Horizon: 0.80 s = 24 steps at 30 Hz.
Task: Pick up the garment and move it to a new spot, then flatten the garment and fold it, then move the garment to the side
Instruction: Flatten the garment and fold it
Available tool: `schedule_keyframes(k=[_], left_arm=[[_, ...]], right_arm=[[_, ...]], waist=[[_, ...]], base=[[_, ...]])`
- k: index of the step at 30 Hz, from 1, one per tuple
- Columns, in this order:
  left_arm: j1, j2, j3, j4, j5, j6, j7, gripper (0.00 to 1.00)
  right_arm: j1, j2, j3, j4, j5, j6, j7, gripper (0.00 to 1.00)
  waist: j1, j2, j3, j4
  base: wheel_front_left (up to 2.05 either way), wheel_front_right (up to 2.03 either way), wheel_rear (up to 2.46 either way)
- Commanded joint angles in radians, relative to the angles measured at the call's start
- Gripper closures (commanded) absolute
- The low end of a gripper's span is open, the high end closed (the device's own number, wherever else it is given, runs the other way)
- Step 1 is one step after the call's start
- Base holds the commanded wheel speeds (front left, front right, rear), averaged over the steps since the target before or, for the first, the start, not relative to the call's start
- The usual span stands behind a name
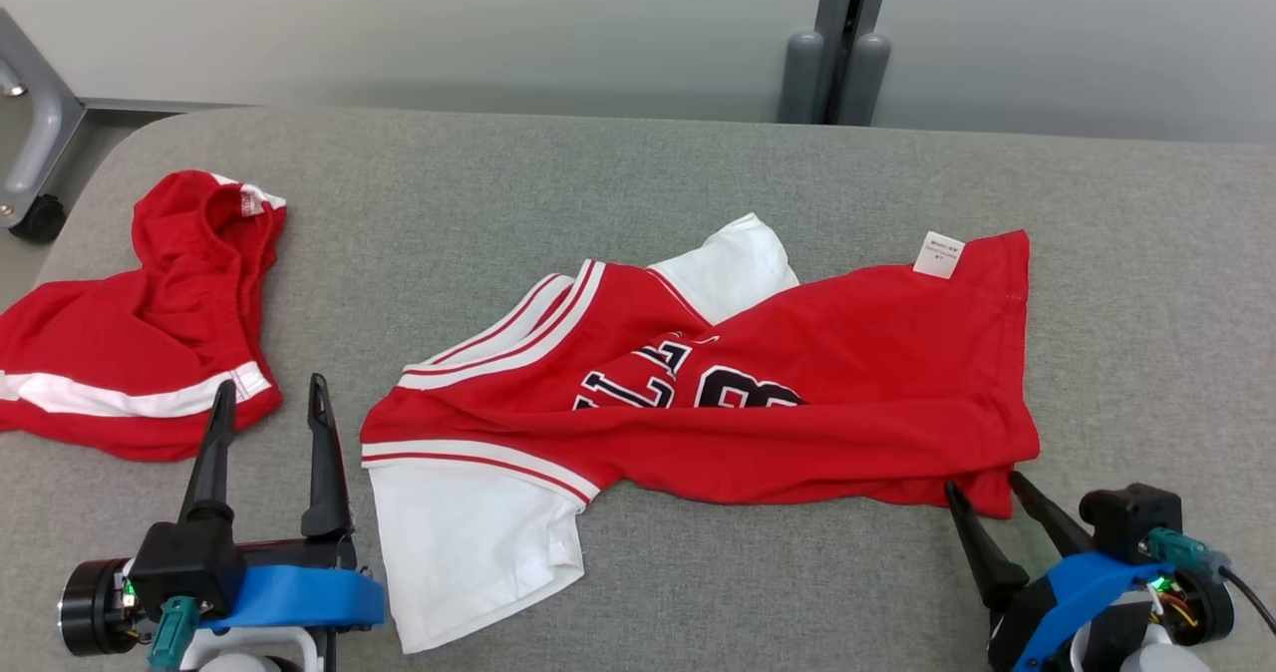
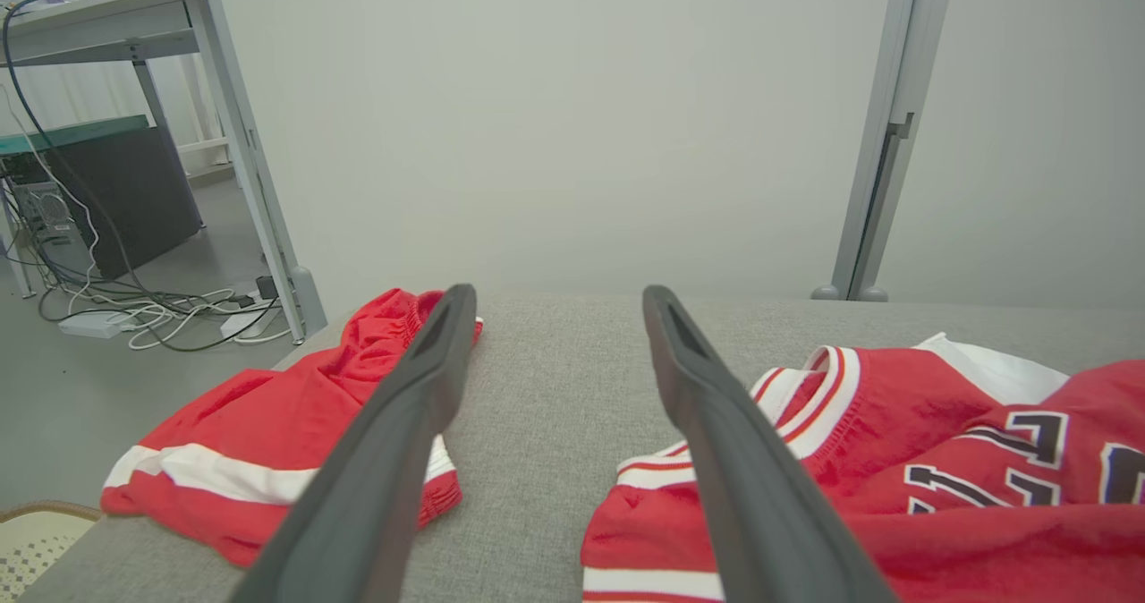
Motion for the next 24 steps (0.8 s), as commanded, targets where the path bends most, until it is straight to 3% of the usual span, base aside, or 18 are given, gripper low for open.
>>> schedule_keyframes(k=[1, 11, 12, 13, 14, 19, 24], left_arm=[[-0.016, -0.002, 0.0, 0.0, -0.006, 0.001, -0.005, 0.0], [-0.027, -0.001, -0.004, -0.004, -0.008, 0.006, -0.005, 0.0], [-0.029, -0.002, -0.004, -0.004, -0.008, 0.006, -0.005, 0.0], [-0.031, -0.002, -0.004, -0.003, -0.009, 0.006, -0.005, 0.0], [-0.032, -0.001, -0.004, -0.001, -0.011, 0.006, -0.005, 0.0], [-0.025, -0.001, -0.011, 0.004, -0.013, 0.009, -0.005, 0.0], [-0.002, -0.002, -0.004, 0.008, -0.012, 0.01, -0.005, 0.0]], right_arm=[[-0.016, -0.006, 0.002, 0.008, 0.008, 0.0, -0.007, 0.0], [-0.122, -0.024, 0.059, 0.16, 0.052, 0.0, -0.049, 0.0], [-0.132, -0.024, 0.07, 0.173, 0.055, 0.0, -0.049, 0.3], [-0.14, -0.024, 0.08, 0.184, 0.061, 0.0, -0.052, 0.9], [-0.148, -0.026, 0.092, 0.191, 0.065, 0.0, -0.06, 1.0], [-0.166, -0.042, 0.128, 0.203, 0.092, 0.0, -0.114, 1.0], [-0.114, -0.064, 0.162, 0.128, 0.142, 0.0, -0.134, 1.0]], waist=[[0.0, 0.0, 0.003, 0.003], [0.0, 0.0, 0.023, 0.015], [0.0, 0.0, 0.025, 0.015], [0.0, 0.0, 0.026, 0.015], [0.0, 0.0, 0.028, 0.015], [0.0, 0.0, 0.02, 0.014], [0.0, 0.0, -0.005, -0.005]], base=[[0.0, 0.0, 0.0], [0.0, 0.0, 0.0], [0.0, 0.0, 0.0], [0.0, 0.0, 0.0], [0.0, 0.0, 0.0], [0.0, 0.0, 0.0], [0.0, 0.0, 0.0]])
